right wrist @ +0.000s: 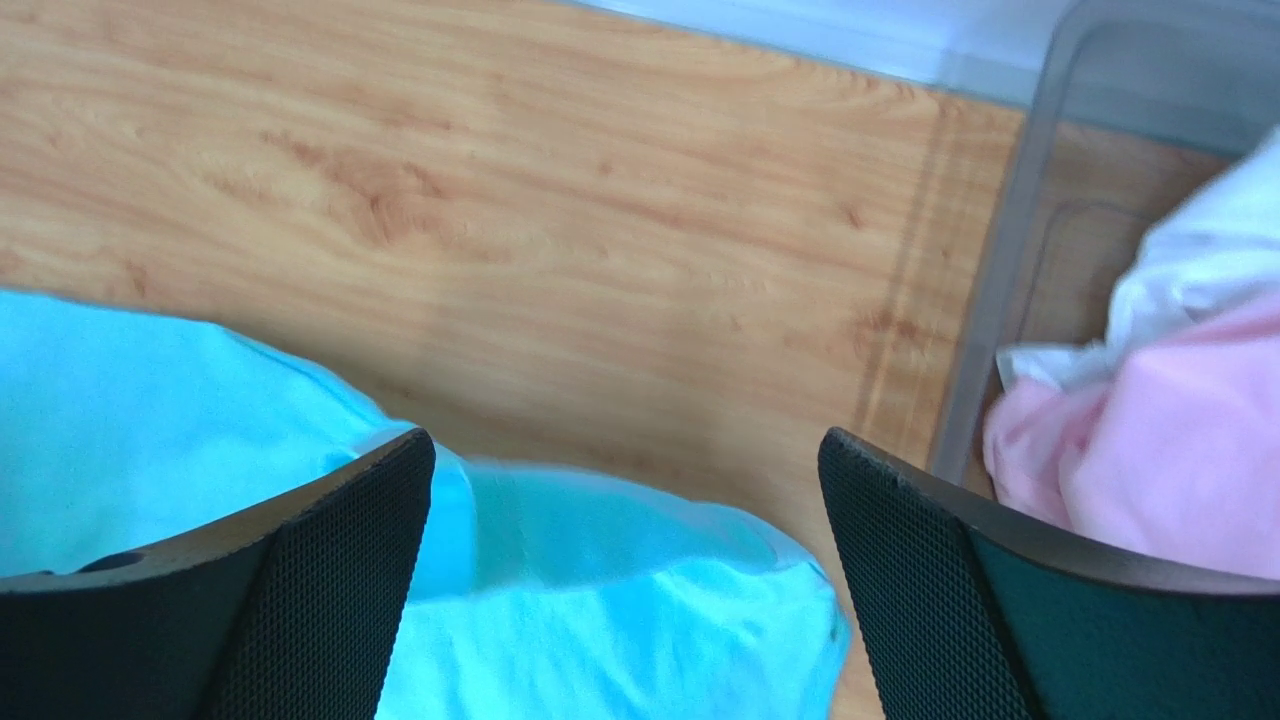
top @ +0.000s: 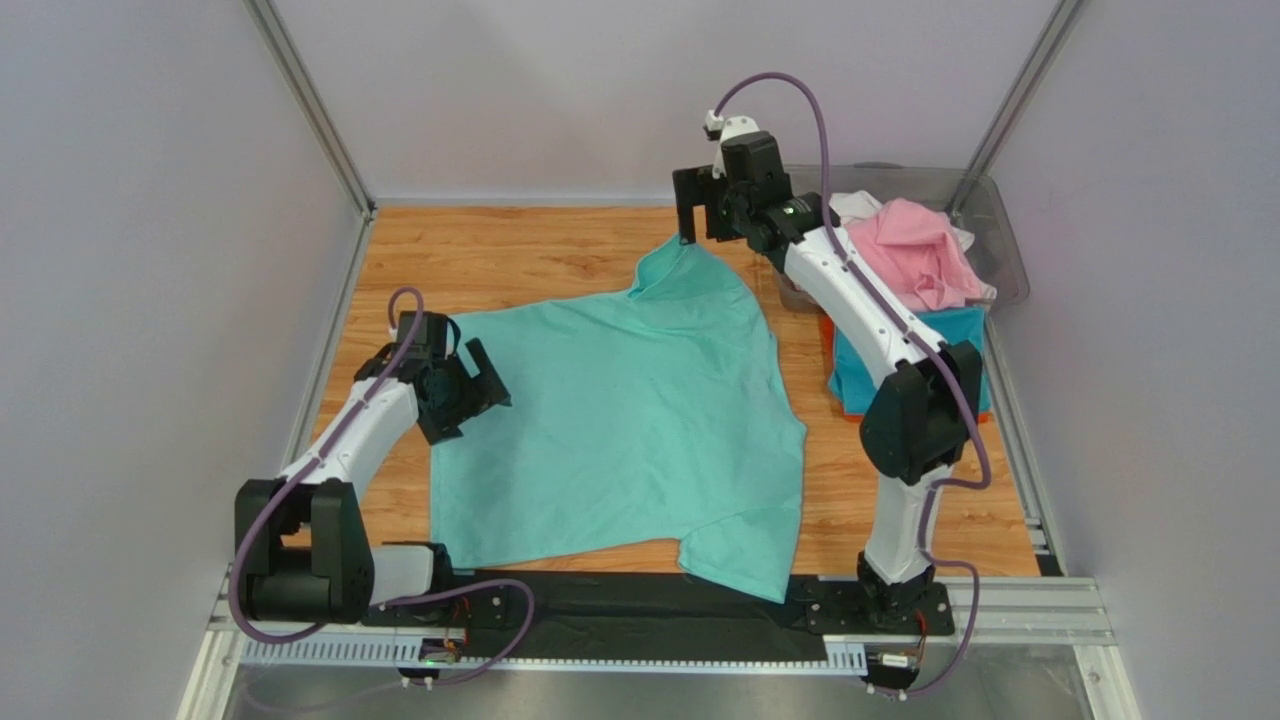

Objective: Fold and stack the t-shirts
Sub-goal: Flatten the tshirt out

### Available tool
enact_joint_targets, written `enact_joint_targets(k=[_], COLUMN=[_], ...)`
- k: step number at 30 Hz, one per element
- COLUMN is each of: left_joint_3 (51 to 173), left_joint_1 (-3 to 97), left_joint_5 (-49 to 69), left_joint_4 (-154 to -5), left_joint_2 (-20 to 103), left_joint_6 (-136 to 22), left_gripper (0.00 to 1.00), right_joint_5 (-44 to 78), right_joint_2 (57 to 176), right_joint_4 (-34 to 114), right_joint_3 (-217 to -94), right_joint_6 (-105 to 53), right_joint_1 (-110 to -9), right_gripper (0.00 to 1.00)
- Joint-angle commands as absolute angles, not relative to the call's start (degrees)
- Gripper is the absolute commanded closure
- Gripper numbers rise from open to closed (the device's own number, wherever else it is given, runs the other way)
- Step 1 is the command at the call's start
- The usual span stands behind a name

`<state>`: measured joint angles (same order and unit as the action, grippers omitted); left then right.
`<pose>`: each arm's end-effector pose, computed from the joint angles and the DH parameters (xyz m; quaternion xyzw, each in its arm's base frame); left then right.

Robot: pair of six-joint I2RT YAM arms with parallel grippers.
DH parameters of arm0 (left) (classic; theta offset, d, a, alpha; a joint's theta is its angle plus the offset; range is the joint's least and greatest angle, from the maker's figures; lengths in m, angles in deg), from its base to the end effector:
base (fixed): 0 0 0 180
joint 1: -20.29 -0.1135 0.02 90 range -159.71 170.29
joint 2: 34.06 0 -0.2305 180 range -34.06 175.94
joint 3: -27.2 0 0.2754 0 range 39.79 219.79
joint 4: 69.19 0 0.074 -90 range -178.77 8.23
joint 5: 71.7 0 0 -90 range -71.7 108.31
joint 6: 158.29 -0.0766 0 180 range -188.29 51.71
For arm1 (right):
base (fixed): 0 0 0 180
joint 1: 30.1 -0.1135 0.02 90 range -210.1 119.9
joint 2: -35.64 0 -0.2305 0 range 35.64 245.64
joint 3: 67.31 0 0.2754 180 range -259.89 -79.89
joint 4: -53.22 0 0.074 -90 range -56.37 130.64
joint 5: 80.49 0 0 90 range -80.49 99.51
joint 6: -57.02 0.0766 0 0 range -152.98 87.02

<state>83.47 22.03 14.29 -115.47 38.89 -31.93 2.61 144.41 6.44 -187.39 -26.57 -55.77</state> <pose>0.2843 -0.0140 0.1209 -0.2813 0.9301 -0.1084 0.2097 0.4424 0.2024 0.2987 -0.1213 0.8794 0.0749 0.4543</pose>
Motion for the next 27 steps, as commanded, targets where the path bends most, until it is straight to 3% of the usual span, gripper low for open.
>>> enact_joint_targets(k=[1, 7, 12, 17, 23, 27], left_joint_3=[85.0, 85.6, 85.8, 85.6, 83.8, 83.5], left_joint_1=[21.8, 21.8, 21.8, 21.8, 21.8, 21.8], left_joint_5=[13.8, 13.9, 13.8, 13.7, 14.3, 13.9], left_joint_4=[-115.6, -115.3, -115.4, -115.1, -113.6, -112.7], left_joint_2=[38.2, 40.7, 41.5, 41.7, 43.0, 44.8], left_joint_6=[-30.9, -31.4, -32.0, -31.7, -31.7, -32.0], left_gripper=[0.0, 0.0, 0.0, 0.0, 0.0, 0.0], right_joint_5=[3.5, 8.2, 13.1, 11.3, 11.9, 15.5], right_joint_2=[153.8, 172.1, 171.5, 157.6, 142.1, 142.9], right_joint_4=[2.2, -2.2, -1.4, 0.1, 9.2, 12.7], right_joint_3=[-198.4, -215.3, -216.2, -202.1, -170.4, -165.5], right_joint_6=[-26.4, -26.2, -26.3, -27.2, -18.4, -15.6], right_joint_1=[-55.4, -54.0, -53.9, -54.5, -55.5, -55.6], right_gripper=[0.0, 0.0, 0.0, 0.0, 0.05, 0.13])
